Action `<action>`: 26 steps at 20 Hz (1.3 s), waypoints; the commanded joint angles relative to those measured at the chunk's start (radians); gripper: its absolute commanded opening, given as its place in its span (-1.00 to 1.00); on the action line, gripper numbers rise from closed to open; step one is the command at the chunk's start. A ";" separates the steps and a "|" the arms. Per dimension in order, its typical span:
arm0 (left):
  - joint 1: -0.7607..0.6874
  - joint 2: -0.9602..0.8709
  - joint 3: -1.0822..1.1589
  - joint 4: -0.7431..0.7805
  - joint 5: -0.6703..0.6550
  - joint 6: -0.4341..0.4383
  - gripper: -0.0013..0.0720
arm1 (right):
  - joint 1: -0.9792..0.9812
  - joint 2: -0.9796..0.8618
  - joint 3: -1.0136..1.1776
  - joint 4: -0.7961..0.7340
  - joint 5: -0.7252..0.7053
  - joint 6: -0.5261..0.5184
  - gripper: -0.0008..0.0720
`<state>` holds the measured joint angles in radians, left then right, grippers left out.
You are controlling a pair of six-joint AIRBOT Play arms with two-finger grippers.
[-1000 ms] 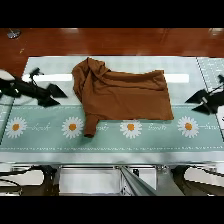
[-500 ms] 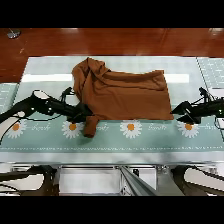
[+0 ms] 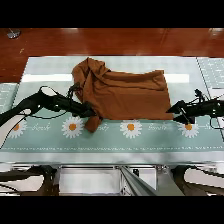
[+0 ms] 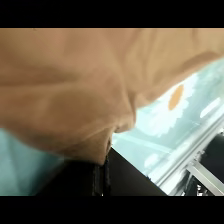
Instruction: Fold the shirts.
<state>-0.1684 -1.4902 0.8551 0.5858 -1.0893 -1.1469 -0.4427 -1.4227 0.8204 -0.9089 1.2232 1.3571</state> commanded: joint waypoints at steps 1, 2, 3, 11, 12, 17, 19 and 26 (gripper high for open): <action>-0.003 0.001 0.053 -0.007 -0.019 0.010 -0.89 | 0.056 -0.036 0.000 0.037 -0.053 0.012 0.72; -0.003 0.001 0.064 -0.007 -0.020 0.010 -0.89 | 0.090 -0.041 0.007 0.045 -0.078 0.013 0.72; -0.003 0.001 0.075 -0.007 -0.023 0.010 -0.89 | 0.120 -0.046 0.022 0.051 -0.096 0.020 0.69; 0.072 0.057 0.392 -0.007 -0.202 0.008 -0.90 | 0.265 -0.027 0.373 0.068 0.041 0.005 -0.91; 0.100 0.082 0.483 -0.007 -0.211 -0.003 -0.90 | 0.269 -0.004 0.467 0.070 0.055 0.014 -0.91; 0.261 0.193 1.030 0.048 -0.211 -0.201 -0.90 | 0.272 0.134 1.065 0.059 0.056 0.056 -0.91; 0.296 0.231 1.220 0.105 -0.232 -0.213 -0.90 | 0.272 0.198 1.255 0.052 0.053 0.061 -0.92; 0.320 0.494 1.301 0.115 -0.277 -0.208 -0.90 | 0.272 0.541 1.311 -0.098 0.055 0.060 -0.91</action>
<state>0.1410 -1.0966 2.1181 0.6857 -1.3373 -1.3453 -0.1715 -1.0008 2.0964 -0.9318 1.2549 1.4147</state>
